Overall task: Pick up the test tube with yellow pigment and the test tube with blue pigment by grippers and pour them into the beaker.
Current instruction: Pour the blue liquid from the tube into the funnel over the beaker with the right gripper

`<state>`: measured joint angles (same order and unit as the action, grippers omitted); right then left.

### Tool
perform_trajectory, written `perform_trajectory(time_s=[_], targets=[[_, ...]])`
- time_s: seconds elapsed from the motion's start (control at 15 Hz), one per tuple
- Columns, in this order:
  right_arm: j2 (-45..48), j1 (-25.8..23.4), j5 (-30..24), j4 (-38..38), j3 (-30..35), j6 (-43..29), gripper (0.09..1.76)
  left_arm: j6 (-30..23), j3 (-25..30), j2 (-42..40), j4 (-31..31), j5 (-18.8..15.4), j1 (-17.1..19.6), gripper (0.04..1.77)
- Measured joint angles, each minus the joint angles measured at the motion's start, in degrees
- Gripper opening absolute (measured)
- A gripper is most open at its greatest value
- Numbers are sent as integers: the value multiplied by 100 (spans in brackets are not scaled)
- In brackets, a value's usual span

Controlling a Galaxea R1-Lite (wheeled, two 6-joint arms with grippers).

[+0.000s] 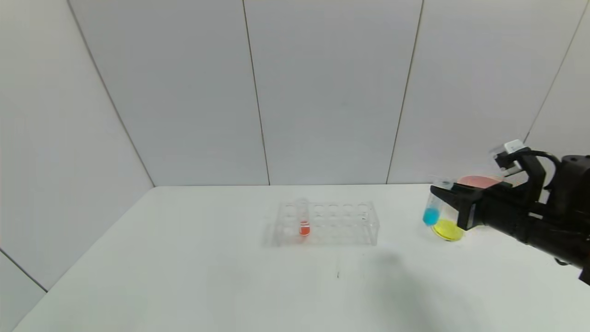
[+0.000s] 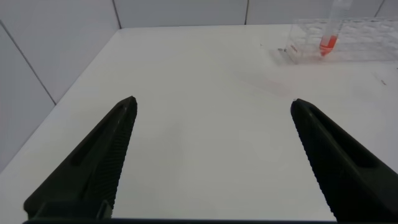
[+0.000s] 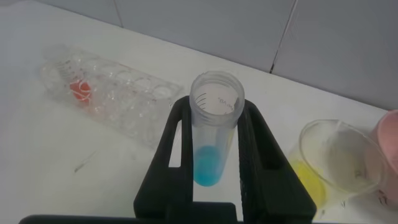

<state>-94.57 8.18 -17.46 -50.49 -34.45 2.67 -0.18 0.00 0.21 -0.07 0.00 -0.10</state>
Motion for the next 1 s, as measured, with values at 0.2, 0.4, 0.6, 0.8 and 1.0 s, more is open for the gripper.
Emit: perform_trajectory(time_s=[0.2,0.4,0.6,0.8,1.0], targets=[[433,-1295,-1624,890,-6,595,48,0,0,0,2,0,0,176],[601,-2364,-2609,2066,-328,1793,48,0,0,0,0,0,0,176],[535,-2888,-2882,3508,-1133,2620,48,0,0,0,2,0,0,176],[233,-3124,-2917,5175,-2313,3606,48,0,0,0,2,0,0,176],[-286,-3232,-2905,6869,-3685,4775,48,2,0,0,2,-2,0,176]])
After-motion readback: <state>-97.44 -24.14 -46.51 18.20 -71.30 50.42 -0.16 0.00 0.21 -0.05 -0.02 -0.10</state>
